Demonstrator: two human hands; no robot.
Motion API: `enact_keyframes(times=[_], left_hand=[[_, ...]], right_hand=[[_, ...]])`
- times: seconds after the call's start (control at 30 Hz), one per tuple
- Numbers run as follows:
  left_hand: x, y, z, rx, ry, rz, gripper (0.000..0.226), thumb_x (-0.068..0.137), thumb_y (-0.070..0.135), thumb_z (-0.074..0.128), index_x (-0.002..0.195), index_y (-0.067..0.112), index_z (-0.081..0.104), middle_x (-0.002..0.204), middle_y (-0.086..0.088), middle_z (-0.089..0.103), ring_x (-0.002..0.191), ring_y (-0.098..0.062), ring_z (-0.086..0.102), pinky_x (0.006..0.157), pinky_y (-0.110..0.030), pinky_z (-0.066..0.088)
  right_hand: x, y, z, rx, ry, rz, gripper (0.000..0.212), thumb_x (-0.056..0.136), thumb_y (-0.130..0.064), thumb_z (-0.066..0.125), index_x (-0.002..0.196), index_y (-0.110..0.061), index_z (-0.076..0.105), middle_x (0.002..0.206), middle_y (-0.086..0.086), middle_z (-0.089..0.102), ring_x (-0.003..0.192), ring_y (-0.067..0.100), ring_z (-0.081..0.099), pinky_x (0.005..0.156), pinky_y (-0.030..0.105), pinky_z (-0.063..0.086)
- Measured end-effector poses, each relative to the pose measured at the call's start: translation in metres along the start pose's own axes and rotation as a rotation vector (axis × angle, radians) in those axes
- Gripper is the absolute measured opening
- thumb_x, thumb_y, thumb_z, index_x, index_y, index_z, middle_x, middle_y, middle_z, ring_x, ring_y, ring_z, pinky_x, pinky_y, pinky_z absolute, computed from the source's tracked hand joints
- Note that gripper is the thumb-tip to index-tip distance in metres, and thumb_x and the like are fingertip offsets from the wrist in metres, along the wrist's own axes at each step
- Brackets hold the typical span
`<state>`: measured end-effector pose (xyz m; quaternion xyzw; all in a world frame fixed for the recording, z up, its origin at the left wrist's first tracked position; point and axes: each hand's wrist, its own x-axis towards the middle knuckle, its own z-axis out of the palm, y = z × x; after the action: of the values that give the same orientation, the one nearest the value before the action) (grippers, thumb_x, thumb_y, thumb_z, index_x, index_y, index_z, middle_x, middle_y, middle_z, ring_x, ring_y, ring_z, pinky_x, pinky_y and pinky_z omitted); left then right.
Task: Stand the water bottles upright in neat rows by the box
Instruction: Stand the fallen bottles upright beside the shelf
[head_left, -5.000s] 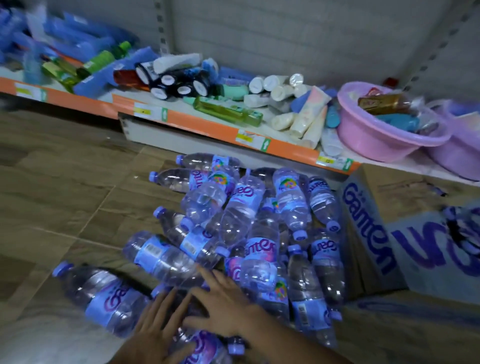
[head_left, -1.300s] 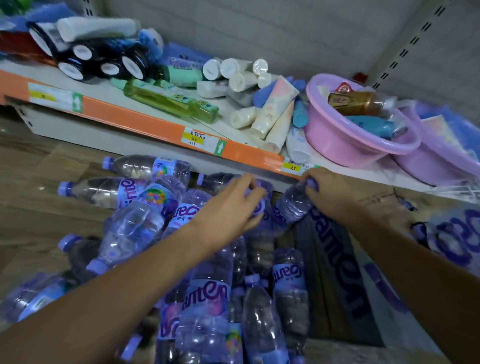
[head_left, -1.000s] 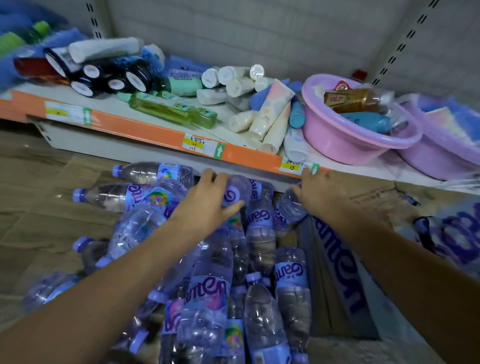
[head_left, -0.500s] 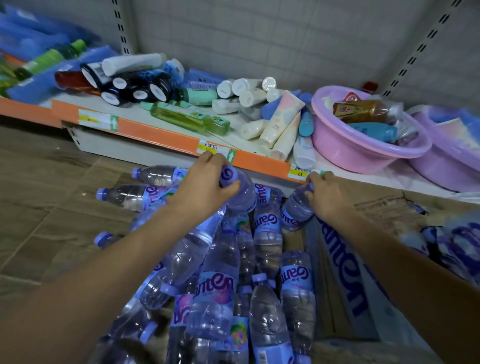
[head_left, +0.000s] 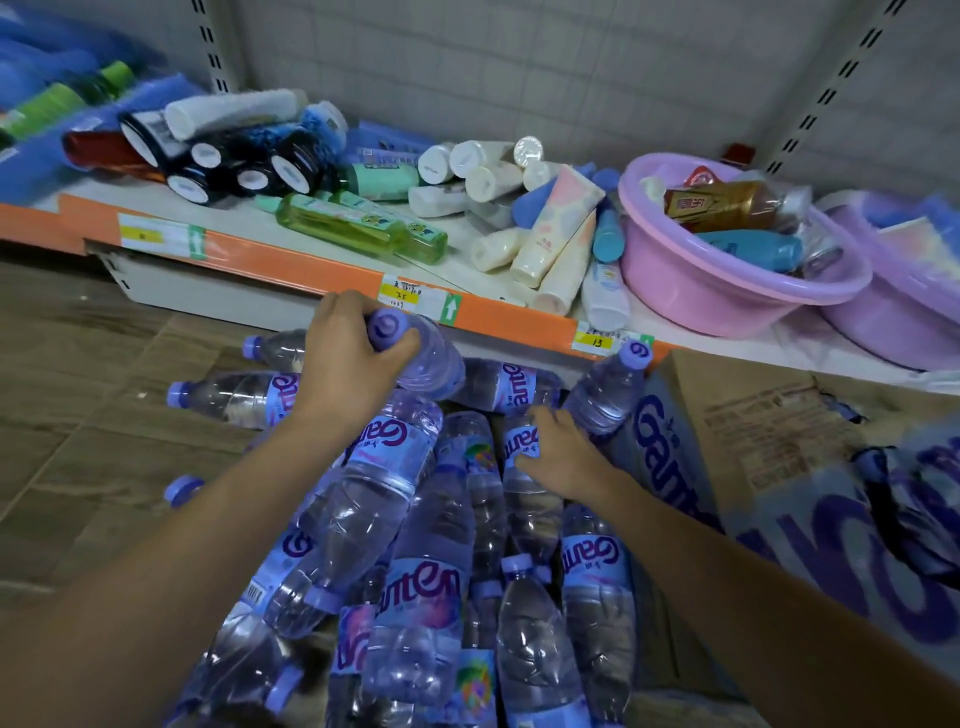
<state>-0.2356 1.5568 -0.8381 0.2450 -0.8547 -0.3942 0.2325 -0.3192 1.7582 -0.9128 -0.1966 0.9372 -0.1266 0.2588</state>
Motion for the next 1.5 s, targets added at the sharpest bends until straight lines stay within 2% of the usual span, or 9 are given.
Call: enact_keyframes(times=[0.1, 0.27, 0.33, 0.47, 1.1, 1.23, 1.33, 1.43, 1.5], left_hand=[[0.002, -0.009, -0.003, -0.059, 0.008, -0.067, 0.025, 0.074, 0.023, 0.067, 0.082, 0.006, 0.051, 0.092, -0.02, 0.056, 0.081, -0.038, 0.06, 0.074, -0.048, 0.052], [0.001, -0.015, 0.0, 0.053, -0.039, 0.01, 0.021, 0.075, 0.012, 0.068, 0.091, 0.003, 0.057, 0.093, -0.009, 0.048, 0.085, -0.023, 0.047, 0.073, -0.027, 0.035], [-0.001, -0.011, 0.006, 0.039, -0.043, 0.019, 0.021, 0.076, 0.01, 0.067, 0.094, 0.003, 0.058, 0.093, -0.006, 0.044, 0.085, -0.021, 0.045, 0.073, -0.022, 0.033], [-0.001, -0.005, 0.013, -0.033, -0.034, -0.006, 0.022, 0.078, 0.007, 0.064, 0.098, 0.003, 0.056, 0.1, -0.005, 0.042, 0.082, -0.017, 0.042, 0.066, -0.011, 0.026], [0.009, 0.023, 0.022, 0.025, -0.105, 0.152, 0.022, 0.073, 0.015, 0.072, 0.09, 0.004, 0.064, 0.089, -0.004, 0.049, 0.076, -0.017, 0.045, 0.061, -0.013, 0.03], [0.016, 0.011, 0.021, 0.04, -0.048, 0.055, 0.022, 0.074, 0.017, 0.07, 0.089, 0.003, 0.062, 0.088, -0.006, 0.048, 0.077, -0.019, 0.043, 0.062, -0.015, 0.023], [0.022, -0.012, 0.013, -0.005, -0.048, -0.044, 0.022, 0.071, 0.028, 0.067, 0.081, 0.01, 0.059, 0.084, -0.009, 0.059, 0.077, -0.027, 0.054, 0.066, -0.023, 0.033], [0.019, -0.026, 0.006, -0.108, -0.061, -0.156, 0.032, 0.062, 0.041, 0.059, 0.082, 0.016, 0.06, 0.086, -0.013, 0.068, 0.077, -0.033, 0.066, 0.077, -0.045, 0.054], [0.017, -0.028, 0.005, -0.129, -0.056, -0.179, 0.024, 0.062, 0.04, 0.059, 0.078, 0.022, 0.06, 0.087, -0.013, 0.068, 0.076, -0.032, 0.067, 0.077, -0.05, 0.054]], right_hand=[[0.009, 0.003, 0.009, 0.179, 0.018, 0.072, 0.069, 0.089, -0.027, 0.055, 0.146, -0.023, 0.016, 0.15, 0.014, 0.014, 0.126, 0.039, 0.041, 0.099, 0.042, 0.043], [0.026, -0.003, 0.009, 0.104, -0.029, 0.097, 0.079, 0.088, -0.041, 0.054, 0.149, -0.026, 0.007, 0.159, 0.004, -0.006, 0.139, 0.039, 0.026, 0.109, 0.046, 0.033], [0.03, -0.006, 0.008, 0.008, -0.024, 0.112, 0.079, 0.088, -0.043, 0.052, 0.15, -0.022, 0.008, 0.159, 0.004, 0.0, 0.142, 0.037, 0.019, 0.112, 0.044, 0.027], [0.033, -0.007, -0.006, -0.205, -0.036, 0.015, 0.063, 0.09, -0.036, 0.05, 0.144, -0.014, 0.026, 0.152, 0.009, 0.019, 0.134, 0.031, 0.036, 0.104, 0.038, 0.034], [0.021, -0.01, -0.012, -0.148, -0.315, 0.005, 0.055, 0.087, -0.031, 0.055, 0.136, -0.016, 0.036, 0.142, 0.004, 0.03, 0.119, 0.029, 0.047, 0.086, 0.038, 0.054], [0.024, -0.026, -0.001, -0.502, -0.029, -0.088, 0.031, 0.093, -0.03, 0.043, 0.117, -0.013, 0.053, 0.123, 0.011, 0.059, 0.111, 0.032, 0.057, 0.078, 0.034, 0.042], [0.036, -0.023, -0.002, -0.488, 0.223, -0.08, 0.026, 0.095, -0.024, 0.04, 0.112, -0.012, 0.056, 0.114, 0.009, 0.065, 0.104, 0.031, 0.062, 0.074, 0.032, 0.042], [0.066, -0.021, -0.008, -0.3, 0.378, -0.183, 0.03, 0.092, -0.016, 0.043, 0.118, -0.008, 0.054, 0.122, 0.011, 0.06, 0.115, 0.03, 0.054, 0.086, 0.037, 0.045], [0.092, -0.03, -0.003, -0.207, 0.284, -0.375, 0.044, 0.087, -0.006, 0.047, 0.131, -0.007, 0.048, 0.135, 0.012, 0.051, 0.126, 0.029, 0.045, 0.103, 0.037, 0.038]])
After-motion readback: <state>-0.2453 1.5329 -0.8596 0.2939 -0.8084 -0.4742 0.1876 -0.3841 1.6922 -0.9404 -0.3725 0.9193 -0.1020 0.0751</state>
